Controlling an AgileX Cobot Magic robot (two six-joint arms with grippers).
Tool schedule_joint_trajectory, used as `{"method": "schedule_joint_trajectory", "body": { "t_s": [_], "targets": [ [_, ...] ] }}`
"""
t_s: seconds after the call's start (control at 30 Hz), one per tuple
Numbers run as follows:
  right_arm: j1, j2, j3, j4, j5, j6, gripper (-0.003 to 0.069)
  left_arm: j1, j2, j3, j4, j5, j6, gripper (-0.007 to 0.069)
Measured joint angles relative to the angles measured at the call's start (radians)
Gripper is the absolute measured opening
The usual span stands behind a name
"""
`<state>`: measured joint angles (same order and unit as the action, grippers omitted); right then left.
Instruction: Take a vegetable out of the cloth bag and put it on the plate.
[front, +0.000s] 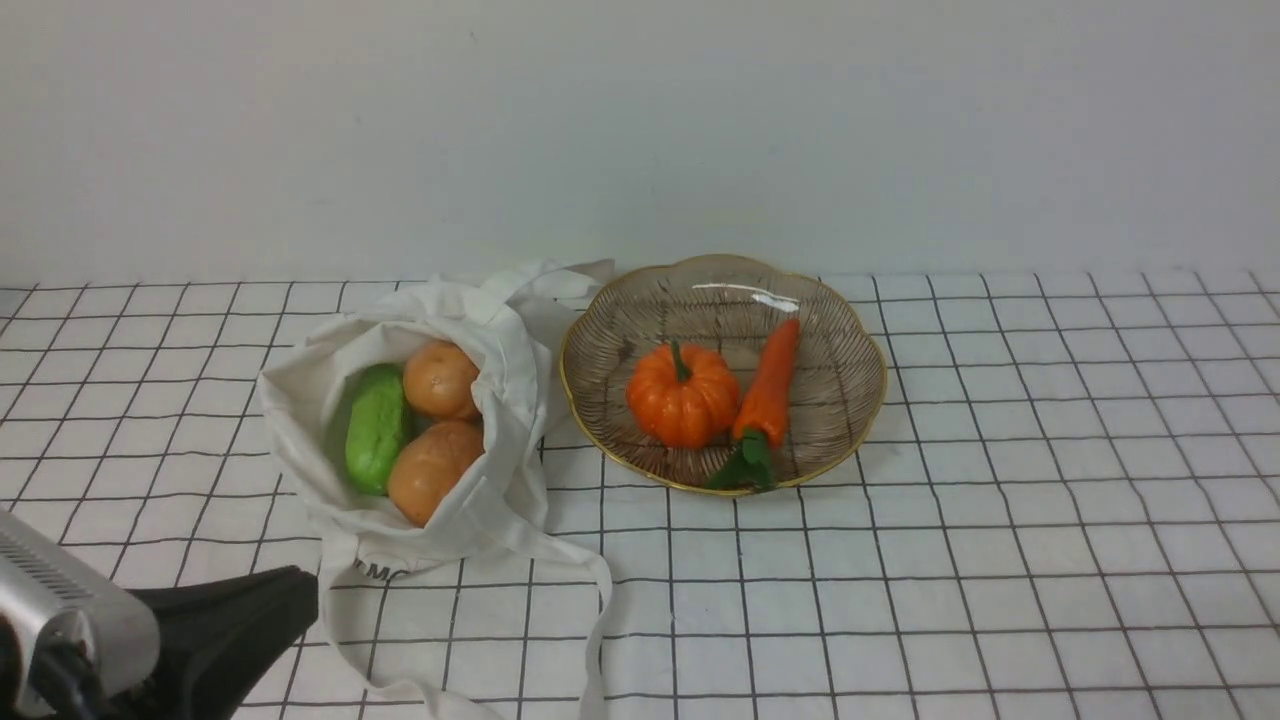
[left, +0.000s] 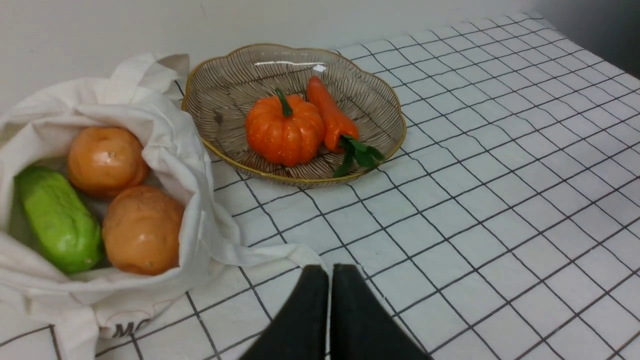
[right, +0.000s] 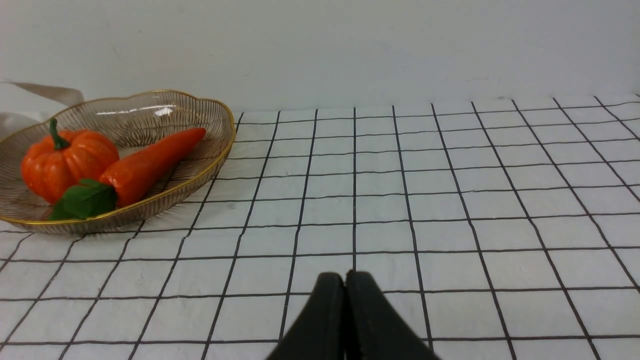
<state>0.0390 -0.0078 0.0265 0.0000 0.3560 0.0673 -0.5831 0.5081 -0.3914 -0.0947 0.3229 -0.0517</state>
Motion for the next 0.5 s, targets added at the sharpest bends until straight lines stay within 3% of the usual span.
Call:
{"method": "schedule_joint_trajectory", "body": {
  "t_s": [0.4,0.5],
  "targets": [
    [0.0,0.0,0.0,0.0,0.0,0.0,-0.0015,0.008,-0.002,0.005,0.034,0.085,0.002,-0.0008],
    [0.0,0.0,0.0,0.0,0.0,0.0,-0.0015,0.07,-0.067,0.043,0.085,0.069,0.003,-0.0008]
  ]
}}
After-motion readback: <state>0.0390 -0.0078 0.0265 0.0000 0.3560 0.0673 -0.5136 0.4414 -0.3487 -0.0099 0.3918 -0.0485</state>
